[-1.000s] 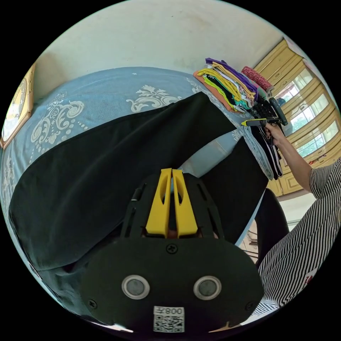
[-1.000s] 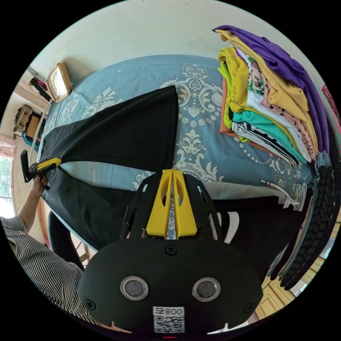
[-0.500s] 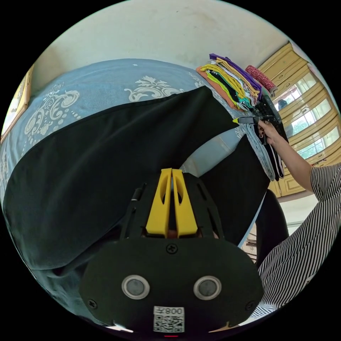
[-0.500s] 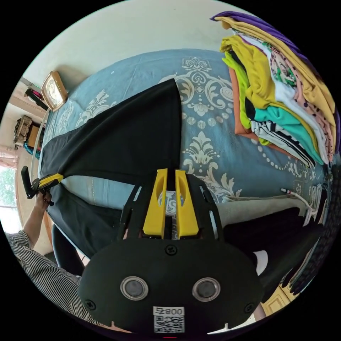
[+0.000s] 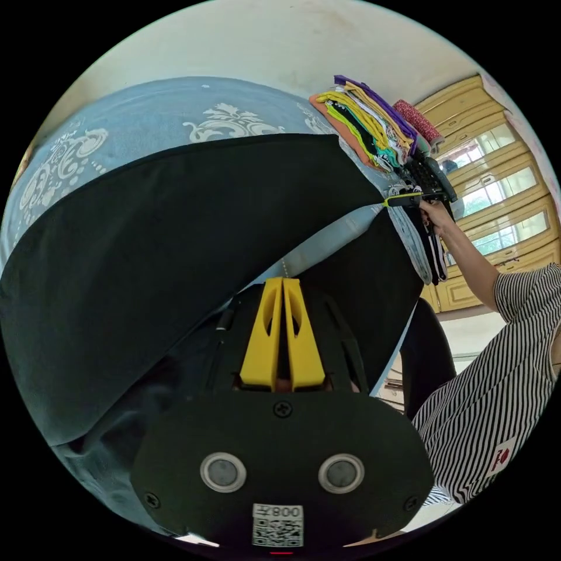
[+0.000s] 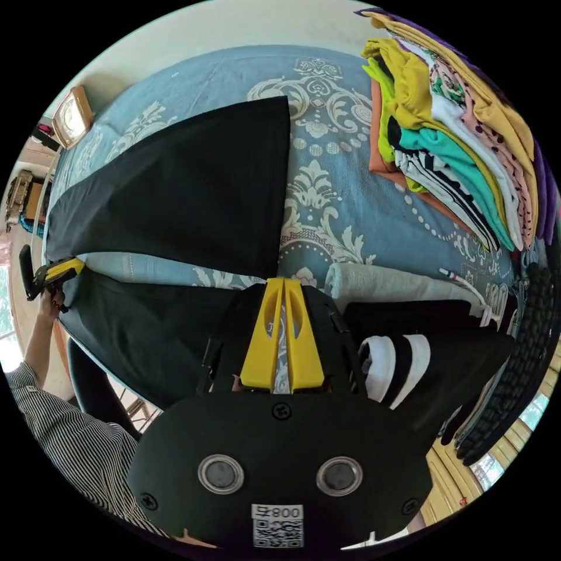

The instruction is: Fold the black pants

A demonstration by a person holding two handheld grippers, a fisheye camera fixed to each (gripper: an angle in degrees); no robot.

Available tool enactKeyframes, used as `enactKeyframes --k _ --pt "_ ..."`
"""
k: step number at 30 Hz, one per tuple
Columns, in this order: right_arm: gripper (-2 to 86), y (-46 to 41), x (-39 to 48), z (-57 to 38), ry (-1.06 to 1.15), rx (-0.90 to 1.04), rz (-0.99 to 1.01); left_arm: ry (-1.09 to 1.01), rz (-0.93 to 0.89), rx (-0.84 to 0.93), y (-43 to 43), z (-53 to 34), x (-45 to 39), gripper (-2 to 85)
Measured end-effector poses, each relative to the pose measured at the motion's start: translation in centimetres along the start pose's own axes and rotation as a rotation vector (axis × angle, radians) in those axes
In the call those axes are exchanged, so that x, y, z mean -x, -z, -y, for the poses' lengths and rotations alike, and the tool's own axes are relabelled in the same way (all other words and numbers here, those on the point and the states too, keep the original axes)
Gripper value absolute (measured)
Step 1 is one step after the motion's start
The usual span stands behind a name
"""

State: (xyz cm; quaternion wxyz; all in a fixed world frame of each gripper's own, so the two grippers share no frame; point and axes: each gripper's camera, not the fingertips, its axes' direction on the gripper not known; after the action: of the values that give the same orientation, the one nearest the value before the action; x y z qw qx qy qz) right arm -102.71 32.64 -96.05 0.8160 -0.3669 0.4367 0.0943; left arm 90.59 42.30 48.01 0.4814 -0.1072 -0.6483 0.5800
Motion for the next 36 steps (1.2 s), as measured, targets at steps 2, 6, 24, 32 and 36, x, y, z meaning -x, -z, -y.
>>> enactKeyframes --k 2,6,24,32,36 --pt "0.3 0.8 0.1 -0.4 -0.019 -0.023 0.02 0.007 -0.012 -0.033 0.9 -0.5 0.0 0.7" --pt "1.3 4.1 1.2 -0.4 -0.012 -0.16 0.075 0.012 0.048 -0.128 3.9 -1.3 0.4 2.3" --pt "0.5 5.1 6.8 15.6 -0.077 -0.243 0.058 0.173 0.483 -0.18 7.6 6.0 8.8 0.8" --pt "2.8 9.4 10.8 13.0 0.0 -0.263 0.097 0.131 0.261 -0.248 8.3 4.4 7.0 4.0" --pt "6.9 11.0 16.1 4.7 0.219 -0.235 0.034 -0.029 0.147 -0.167 6.6 -0.3 1.6 8.6"
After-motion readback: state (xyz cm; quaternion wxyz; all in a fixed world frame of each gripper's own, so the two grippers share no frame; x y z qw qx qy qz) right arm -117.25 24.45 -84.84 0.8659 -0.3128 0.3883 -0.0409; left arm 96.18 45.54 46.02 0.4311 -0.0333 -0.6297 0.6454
